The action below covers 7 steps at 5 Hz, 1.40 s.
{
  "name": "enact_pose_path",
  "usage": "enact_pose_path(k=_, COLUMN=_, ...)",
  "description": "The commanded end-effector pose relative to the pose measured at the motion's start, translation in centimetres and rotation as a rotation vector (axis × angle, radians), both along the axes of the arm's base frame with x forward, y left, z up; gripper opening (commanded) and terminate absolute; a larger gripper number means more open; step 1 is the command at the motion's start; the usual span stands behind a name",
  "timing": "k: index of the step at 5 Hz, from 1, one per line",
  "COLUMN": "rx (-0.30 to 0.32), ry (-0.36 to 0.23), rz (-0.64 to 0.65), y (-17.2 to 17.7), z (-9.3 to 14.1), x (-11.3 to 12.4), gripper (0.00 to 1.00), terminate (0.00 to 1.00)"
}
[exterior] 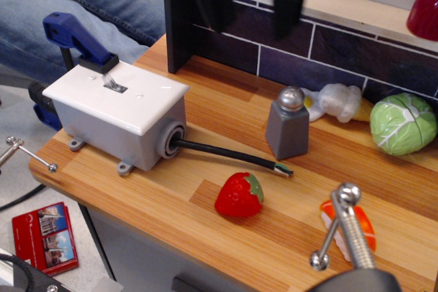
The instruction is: Move light switch to the right
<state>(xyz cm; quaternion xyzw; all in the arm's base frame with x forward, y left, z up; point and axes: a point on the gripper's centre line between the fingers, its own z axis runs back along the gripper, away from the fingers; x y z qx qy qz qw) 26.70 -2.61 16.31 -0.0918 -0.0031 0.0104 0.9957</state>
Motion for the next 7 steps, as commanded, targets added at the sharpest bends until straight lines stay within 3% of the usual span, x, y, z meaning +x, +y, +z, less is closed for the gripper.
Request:
enact_pose_path(k=1, rx=0.11, ry=-0.053, rz=-0.046, y=4.1, z=-1.4, x=-1.7, gripper=1.0, terminate=0.0)
enact_pose_path(k=2, rx=0.18, ry=-0.071, rz=-0.045, y=6.1, z=-2.9, x=-2.2, gripper=1.0, terminate=0.0)
enact_pose_path(k=3, rx=0.182, ry=-0.02, rz=-0.039, y=7.0, z=-2.6, x=-1.9, gripper=1.0, terminate=0.0)
enact_pose_path(k=5, rx=0.182, ry=-0.02, rz=-0.039, y=7.0, z=-2.6, x=-1.9, gripper=1.0, terminate=0.0)
enact_pose_path(k=7, rx=0.2, ry=-0.026, rz=0.017, y=13.0, z=-3.0, x=-0.7, gripper=1.0, terminate=0.0)
